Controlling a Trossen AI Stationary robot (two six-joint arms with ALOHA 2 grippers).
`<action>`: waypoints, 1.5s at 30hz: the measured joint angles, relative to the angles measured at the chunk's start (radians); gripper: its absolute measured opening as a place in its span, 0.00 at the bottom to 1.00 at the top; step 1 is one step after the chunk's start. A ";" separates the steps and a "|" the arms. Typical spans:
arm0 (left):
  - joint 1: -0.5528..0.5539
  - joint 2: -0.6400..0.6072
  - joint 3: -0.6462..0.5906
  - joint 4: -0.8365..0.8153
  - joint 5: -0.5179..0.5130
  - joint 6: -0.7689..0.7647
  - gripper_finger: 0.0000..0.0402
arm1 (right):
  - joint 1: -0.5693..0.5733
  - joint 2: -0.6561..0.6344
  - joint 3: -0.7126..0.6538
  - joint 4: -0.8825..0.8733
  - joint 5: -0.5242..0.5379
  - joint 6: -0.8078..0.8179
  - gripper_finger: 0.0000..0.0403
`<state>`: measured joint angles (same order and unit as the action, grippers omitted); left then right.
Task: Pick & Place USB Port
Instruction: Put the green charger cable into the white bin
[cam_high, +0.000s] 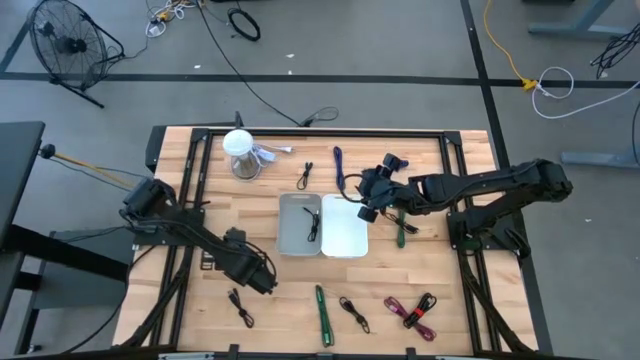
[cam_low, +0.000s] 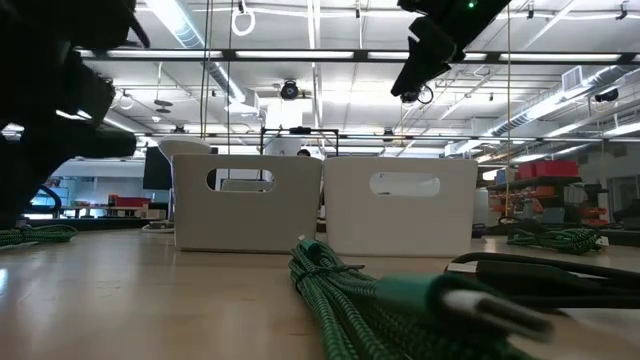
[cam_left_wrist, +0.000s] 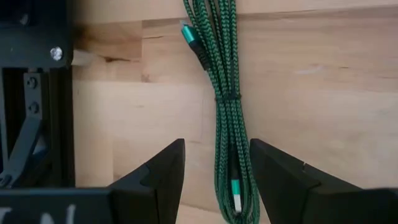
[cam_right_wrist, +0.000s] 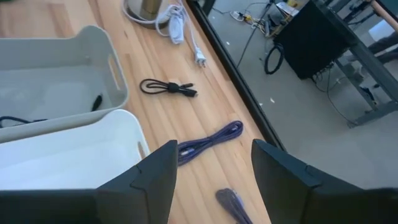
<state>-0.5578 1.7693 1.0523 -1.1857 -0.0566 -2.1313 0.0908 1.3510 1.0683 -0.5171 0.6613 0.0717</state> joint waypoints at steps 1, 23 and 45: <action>-0.001 0.008 0.000 0.000 0.000 0.000 0.46 | 0.008 0.000 0.000 0.000 0.000 0.000 0.52; -0.012 0.117 0.002 0.083 -0.015 0.077 0.07 | 0.108 0.005 0.000 -0.026 -0.225 0.026 0.52; -0.019 -0.128 0.294 -0.209 -0.751 0.391 0.07 | 0.086 0.005 0.000 -0.020 -0.180 0.025 0.52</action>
<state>-0.5773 1.6411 1.3463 -1.3943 -0.8080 -1.7402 0.1772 1.3563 1.0683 -0.5367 0.4812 0.0963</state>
